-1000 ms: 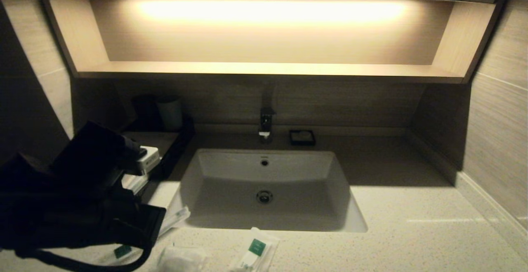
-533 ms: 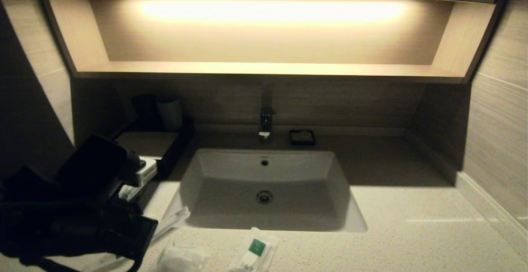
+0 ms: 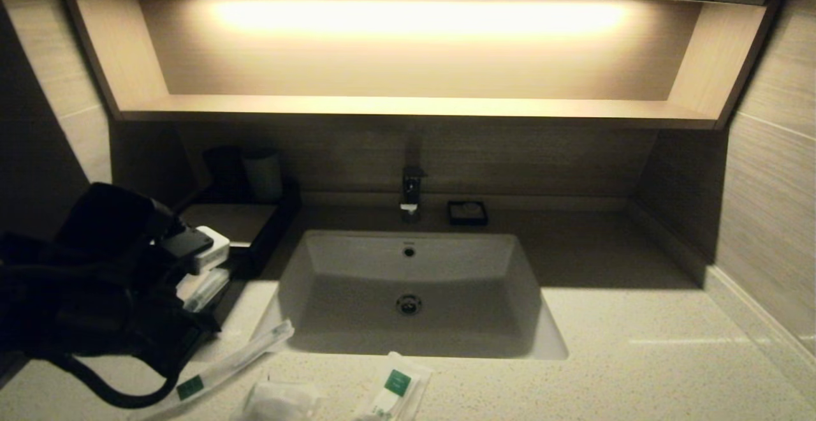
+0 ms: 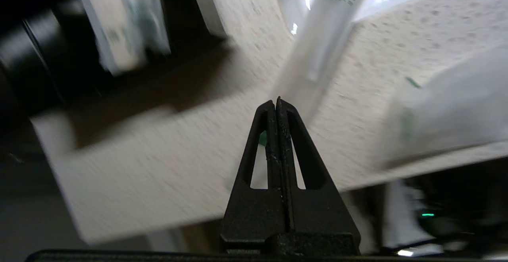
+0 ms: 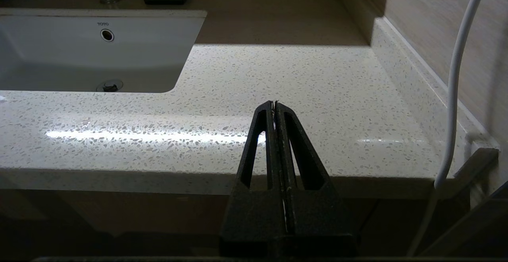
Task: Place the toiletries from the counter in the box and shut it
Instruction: Pick up the bathroom toiletry
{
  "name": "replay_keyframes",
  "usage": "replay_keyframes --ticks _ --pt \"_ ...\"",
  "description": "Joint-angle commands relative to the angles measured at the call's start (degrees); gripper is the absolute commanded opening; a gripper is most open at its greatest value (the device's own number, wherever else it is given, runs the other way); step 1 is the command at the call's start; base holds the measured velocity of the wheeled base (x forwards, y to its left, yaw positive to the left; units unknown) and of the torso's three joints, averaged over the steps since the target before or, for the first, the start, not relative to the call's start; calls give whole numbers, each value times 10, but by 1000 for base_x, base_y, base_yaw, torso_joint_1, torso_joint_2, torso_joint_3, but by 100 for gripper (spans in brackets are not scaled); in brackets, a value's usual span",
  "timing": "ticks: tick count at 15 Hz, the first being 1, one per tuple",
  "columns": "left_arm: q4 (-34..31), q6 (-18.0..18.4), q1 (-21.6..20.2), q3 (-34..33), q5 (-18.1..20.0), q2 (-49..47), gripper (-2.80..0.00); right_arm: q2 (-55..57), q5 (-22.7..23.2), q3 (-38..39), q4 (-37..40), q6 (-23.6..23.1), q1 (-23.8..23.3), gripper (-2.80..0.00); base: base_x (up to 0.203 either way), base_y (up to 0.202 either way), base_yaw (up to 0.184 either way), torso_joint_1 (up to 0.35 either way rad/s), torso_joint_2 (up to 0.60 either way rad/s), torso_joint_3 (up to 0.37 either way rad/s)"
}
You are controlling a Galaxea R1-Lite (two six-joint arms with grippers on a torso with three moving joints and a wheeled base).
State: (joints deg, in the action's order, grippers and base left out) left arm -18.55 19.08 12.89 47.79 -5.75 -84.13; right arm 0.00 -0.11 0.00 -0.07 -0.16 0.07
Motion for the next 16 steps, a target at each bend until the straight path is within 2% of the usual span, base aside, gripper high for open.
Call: replay_keyframes --ticks 1,5,10,16 --pt "5 19 -13 9 12 -28 -280 0 0 1 0 0 0 -280 0 0 0 0 0 0" --pt "9 38 -16 25 63 -61 -280 0 0 1 0 0 0 -280 0 0 0 0 0 0" --pt "10 74 -16 31 85 -93 -280 0 0 0 0 0 0 -280 0 0 0 0 0 0" --pt "10 89 -18 29 100 -109 -280 0 0 1 0 0 0 -280 0 0 0 0 0 0"
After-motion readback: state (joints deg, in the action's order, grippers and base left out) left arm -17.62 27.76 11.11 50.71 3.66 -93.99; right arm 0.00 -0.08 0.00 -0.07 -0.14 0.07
